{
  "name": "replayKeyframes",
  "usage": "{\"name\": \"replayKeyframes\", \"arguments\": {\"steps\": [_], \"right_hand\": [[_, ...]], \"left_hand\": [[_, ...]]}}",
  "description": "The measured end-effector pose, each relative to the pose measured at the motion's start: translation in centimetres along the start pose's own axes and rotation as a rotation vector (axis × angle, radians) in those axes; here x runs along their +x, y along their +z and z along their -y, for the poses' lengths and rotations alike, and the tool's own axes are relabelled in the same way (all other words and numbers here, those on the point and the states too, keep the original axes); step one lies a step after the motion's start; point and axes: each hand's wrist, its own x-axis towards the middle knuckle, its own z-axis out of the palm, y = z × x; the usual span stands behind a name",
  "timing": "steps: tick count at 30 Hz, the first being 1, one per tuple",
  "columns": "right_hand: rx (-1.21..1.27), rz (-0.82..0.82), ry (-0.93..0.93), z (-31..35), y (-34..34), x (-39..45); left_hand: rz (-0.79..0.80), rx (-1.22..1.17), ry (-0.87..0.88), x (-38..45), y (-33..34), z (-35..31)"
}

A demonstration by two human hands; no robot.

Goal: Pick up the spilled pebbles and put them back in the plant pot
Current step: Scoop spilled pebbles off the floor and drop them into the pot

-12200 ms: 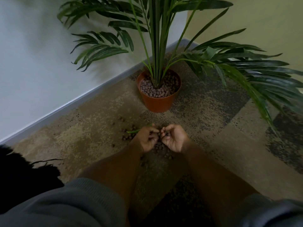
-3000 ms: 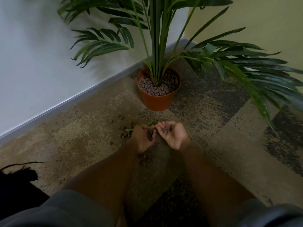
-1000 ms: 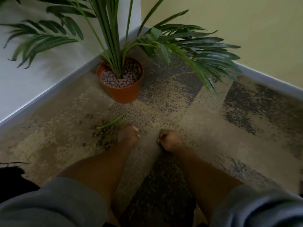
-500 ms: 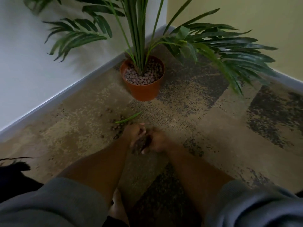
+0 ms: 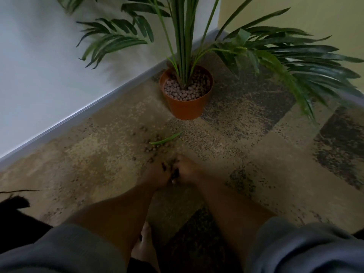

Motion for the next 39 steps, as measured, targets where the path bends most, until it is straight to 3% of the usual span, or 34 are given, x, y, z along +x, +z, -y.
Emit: {"name": "replayKeyframes", "arguments": {"steps": [6, 12, 19, 21, 26, 29, 31, 36, 39], "right_hand": [[-0.049, 0.018, 0.015, 0.8, -0.8, 0.0], [-0.059, 0.065, 0.064, 1.2, -2.2, 0.1], [0.026, -0.031, 0.167, 0.6, -3.1, -0.7], [0.221, -0.092, 0.261, -0.1, -3.0, -0.6], [1.273, -0.094, 0.534, -1.5, -3.7, -0.8], [1.56, -0.046, 0.547, -2.2, -3.6, -1.1], [1.632, -0.006, 0.534, -2.5, -3.4, -1.2], [1.723, -0.044, 0.484, -2.0, -4.1, -0.4], [1.85, -0.102, 0.412, -1.3, -5.8, 0.4]], "left_hand": [[0.123, 0.083, 0.159, -1.3, 0.5, 2.4], [0.224, 0.114, 0.203, -1.5, 0.6, 2.5], [0.125, 0.185, 0.299, -1.0, 0.4, 1.3], [0.128, 0.185, 0.287, -0.9, 0.3, 1.1], [0.088, 0.17, 0.199, -1.0, 0.7, 1.2], [0.072, 0.144, 0.179, -1.2, 0.8, 0.9], [0.046, 0.027, 0.11, -1.2, 0.8, 0.5], [-0.041, -0.556, -0.223, 0.4, 0.2, -1.2], [-0.047, -1.043, -0.399, 1.4, -1.2, -3.5]]}}
